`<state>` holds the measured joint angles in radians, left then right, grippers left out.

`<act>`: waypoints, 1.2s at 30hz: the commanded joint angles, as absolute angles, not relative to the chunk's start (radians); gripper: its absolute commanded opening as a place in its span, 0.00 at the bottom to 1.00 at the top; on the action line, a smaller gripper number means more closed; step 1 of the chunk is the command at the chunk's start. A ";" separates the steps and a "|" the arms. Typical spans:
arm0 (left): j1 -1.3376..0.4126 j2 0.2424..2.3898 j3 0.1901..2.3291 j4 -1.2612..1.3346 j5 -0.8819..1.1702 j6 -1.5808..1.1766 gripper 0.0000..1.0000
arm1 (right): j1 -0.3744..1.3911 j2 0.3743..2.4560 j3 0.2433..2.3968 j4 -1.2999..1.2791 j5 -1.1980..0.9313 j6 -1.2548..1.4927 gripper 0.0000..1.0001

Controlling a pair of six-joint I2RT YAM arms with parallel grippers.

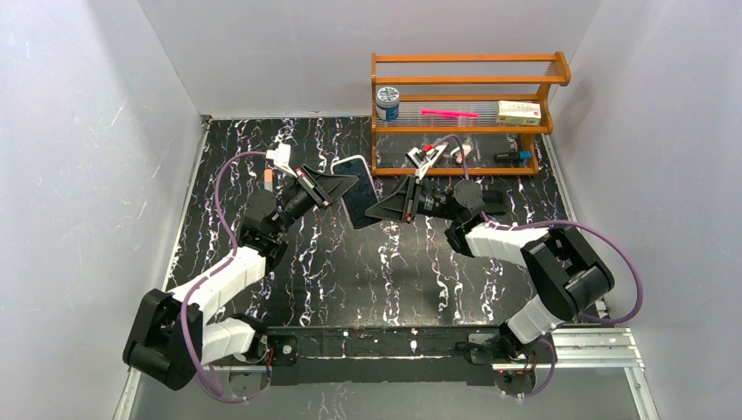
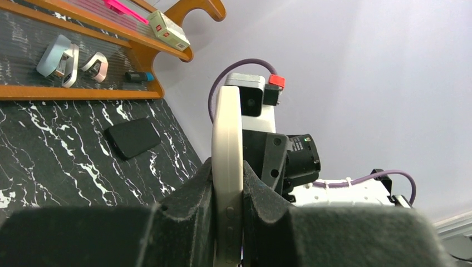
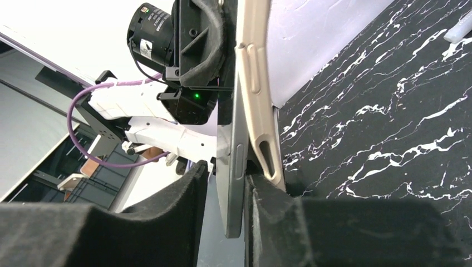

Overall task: Take the phone out of the phone case
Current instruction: Remove the phone case from the phone.

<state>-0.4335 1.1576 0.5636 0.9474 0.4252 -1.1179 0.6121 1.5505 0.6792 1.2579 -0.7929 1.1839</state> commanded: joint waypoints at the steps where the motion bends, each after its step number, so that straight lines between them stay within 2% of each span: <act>1: -0.473 1.117 0.563 1.029 0.541 -1.100 0.03 | 0.622 1.566 0.762 1.363 -0.774 1.189 0.32; 6: -0.467 1.089 0.576 0.994 0.548 -1.041 0.27 | 0.608 1.550 0.754 1.372 -0.785 1.185 0.10; 8: -0.462 1.078 0.587 0.958 0.549 -1.013 0.31 | 0.596 1.536 0.752 1.381 -0.799 1.179 0.02; 12: -0.454 1.069 0.591 0.950 0.559 -1.009 0.38 | 0.567 1.503 0.752 1.393 -0.821 1.168 0.01; 19: -0.436 1.030 0.598 0.880 0.597 -0.935 0.58 | 0.512 1.459 0.756 1.417 -0.834 1.176 0.01; 29: -0.434 0.957 0.634 0.515 0.572 -0.698 0.61 | 0.502 1.409 0.775 1.408 -0.837 1.169 0.01; 36: -0.434 0.970 0.630 0.491 0.619 -0.673 0.62 | 0.501 1.394 0.773 1.402 -0.838 1.167 0.01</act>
<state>-0.4400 0.9779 0.5987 0.5247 0.5797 -0.7235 0.5034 1.4422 0.7181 1.3064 -0.8490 1.1786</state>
